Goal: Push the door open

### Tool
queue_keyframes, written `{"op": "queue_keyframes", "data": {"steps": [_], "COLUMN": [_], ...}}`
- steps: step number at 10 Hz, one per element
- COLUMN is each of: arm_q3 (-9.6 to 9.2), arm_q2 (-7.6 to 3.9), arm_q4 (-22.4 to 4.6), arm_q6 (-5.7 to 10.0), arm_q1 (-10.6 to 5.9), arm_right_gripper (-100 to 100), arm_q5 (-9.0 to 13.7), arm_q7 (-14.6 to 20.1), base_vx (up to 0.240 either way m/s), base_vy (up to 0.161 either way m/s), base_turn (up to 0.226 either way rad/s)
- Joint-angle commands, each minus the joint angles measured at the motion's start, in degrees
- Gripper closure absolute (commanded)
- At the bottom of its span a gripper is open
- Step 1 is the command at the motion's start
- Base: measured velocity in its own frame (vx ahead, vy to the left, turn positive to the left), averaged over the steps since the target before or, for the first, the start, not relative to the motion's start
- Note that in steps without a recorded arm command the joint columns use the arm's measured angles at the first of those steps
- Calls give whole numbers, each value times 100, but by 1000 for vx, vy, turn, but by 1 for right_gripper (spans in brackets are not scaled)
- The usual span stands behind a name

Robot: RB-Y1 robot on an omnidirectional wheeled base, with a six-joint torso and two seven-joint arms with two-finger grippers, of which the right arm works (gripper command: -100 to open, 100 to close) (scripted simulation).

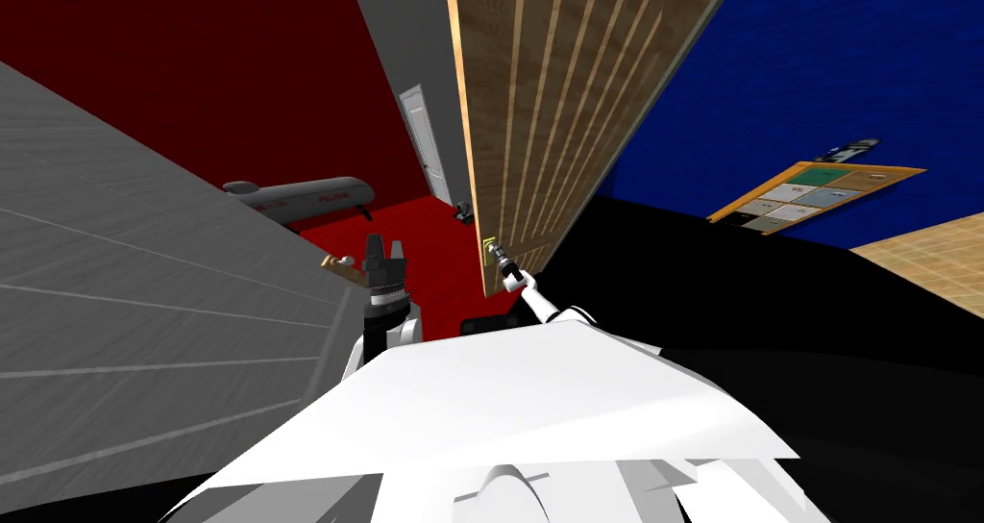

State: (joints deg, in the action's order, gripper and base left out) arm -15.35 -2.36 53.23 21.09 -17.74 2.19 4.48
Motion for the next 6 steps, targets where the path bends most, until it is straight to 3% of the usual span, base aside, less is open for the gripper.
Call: {"op": "queue_keyframes", "data": {"steps": [1, 6], "arm_q3": [169, 495], "arm_q2": [-29, 127], "arm_q4": [20, -60], "arm_q6": [22, 6], "arm_q1": [-9, -22], "arm_right_gripper": [100, 100], "arm_q5": [16, 31], "arm_q7": [-55, -224], "base_vx": [106, 103], "base_vy": [119, 154], "base_turn": [-78, -73]}}
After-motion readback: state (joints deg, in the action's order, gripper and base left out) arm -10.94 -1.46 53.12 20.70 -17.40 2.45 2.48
